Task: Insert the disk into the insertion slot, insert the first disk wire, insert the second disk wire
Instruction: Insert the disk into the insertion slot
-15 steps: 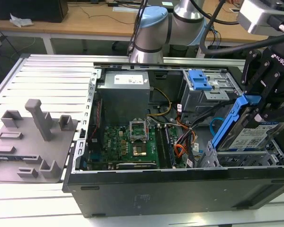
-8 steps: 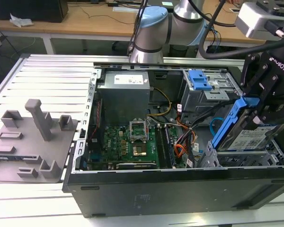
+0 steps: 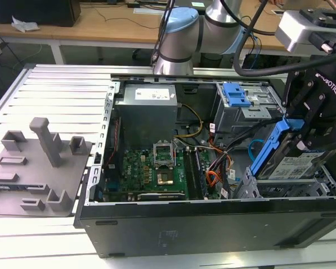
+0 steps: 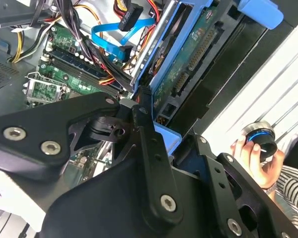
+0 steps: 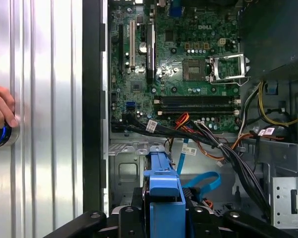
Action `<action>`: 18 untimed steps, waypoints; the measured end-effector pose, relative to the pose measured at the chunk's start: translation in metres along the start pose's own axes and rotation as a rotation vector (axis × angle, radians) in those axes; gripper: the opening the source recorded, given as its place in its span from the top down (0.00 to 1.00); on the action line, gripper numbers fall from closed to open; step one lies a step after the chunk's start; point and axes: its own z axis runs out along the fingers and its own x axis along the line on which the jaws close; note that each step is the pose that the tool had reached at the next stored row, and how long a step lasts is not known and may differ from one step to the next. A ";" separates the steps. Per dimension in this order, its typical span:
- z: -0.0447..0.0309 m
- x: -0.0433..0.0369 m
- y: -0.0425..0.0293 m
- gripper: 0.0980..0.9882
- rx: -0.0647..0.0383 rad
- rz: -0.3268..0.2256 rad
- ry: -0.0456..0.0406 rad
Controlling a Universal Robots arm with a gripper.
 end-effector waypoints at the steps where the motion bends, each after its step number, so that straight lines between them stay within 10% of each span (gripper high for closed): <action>1: 0.0014 0.0000 0.0000 0.70 0.000 0.000 0.0000; 13: 0.0029 0.0000 -0.0001 0.61 0.000 0.000 0.0001; 18: 0.0029 0.0000 -0.0001 0.91 0.000 0.000 0.0001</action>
